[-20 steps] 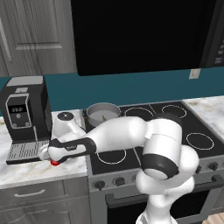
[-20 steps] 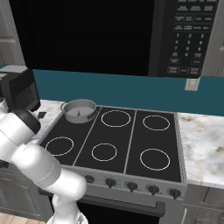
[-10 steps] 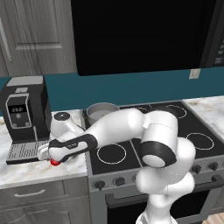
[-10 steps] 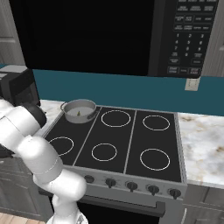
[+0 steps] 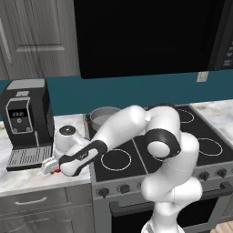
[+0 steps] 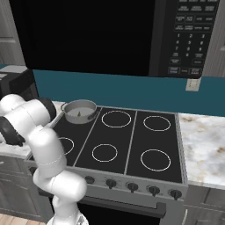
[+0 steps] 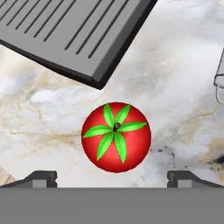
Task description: Put the tomato and lemon wedge in the pot. Retrieve the spatula and lightly stir the vegetables in the pot.
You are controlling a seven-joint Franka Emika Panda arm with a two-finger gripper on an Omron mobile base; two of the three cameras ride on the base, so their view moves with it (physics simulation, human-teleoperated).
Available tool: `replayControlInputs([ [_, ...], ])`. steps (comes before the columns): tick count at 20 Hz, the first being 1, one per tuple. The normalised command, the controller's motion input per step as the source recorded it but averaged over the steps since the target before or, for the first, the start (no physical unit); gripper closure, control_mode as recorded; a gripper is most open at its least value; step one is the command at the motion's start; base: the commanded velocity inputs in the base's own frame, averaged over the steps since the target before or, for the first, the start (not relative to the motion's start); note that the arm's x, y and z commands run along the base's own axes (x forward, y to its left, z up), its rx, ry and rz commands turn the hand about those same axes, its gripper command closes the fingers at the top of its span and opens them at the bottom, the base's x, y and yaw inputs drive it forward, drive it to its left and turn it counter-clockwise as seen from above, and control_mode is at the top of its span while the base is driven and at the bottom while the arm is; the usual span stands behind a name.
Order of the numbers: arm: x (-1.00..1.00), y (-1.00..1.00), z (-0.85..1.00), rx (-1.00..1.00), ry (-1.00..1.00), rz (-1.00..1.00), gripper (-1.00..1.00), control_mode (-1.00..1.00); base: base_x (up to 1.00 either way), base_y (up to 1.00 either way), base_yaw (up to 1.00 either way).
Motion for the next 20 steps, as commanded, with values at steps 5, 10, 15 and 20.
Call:
replayControlInputs([
  [5,0.02,0.14,0.0,-0.03,0.0,0.0,-1.0,-1.0,0.0,0.0,0.0],
  [10,0.14,0.09,0.0,-0.03,0.0,0.0,-1.0,-1.0,0.0,0.0,0.0],
  [15,0.08,0.03,0.0,-0.02,0.0,0.0,-1.0,-1.0,0.0,0.0,0.0],
  [20,0.01,-0.02,0.0,0.0,0.01,0.0,-1.0,-1.0,0.0,0.0,0.0],
])
